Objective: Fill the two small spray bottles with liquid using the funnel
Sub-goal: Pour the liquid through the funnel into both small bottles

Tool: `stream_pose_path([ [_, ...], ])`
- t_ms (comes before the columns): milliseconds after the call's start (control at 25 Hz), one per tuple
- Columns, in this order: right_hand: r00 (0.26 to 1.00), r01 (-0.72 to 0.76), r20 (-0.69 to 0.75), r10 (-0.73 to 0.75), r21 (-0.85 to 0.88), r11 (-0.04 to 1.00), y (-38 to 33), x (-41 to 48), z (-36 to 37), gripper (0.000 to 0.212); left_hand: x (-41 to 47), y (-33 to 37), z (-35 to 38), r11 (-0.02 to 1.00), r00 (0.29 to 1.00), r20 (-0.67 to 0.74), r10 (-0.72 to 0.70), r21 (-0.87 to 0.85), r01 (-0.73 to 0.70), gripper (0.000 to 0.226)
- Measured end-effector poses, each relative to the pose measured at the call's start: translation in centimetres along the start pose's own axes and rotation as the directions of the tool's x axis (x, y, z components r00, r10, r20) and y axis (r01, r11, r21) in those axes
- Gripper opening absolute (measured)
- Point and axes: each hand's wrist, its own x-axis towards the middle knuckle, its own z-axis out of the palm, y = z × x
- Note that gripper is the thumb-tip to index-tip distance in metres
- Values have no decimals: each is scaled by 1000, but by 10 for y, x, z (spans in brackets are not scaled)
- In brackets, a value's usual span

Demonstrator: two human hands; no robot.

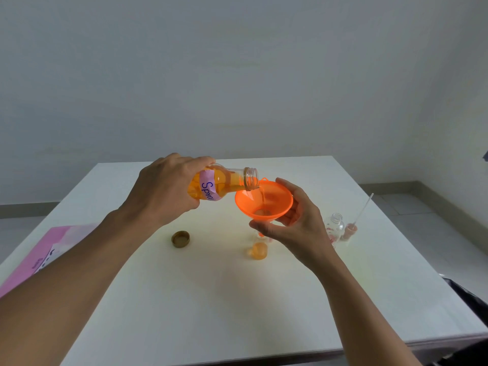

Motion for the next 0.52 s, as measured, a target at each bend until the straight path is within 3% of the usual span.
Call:
stream_pose_path([
  [520, 1000, -6, -4, 6, -13, 1000, -4, -1, -1, 101, 3, -2, -4, 1000, 1000, 1, 4, 29, -4, 82],
])
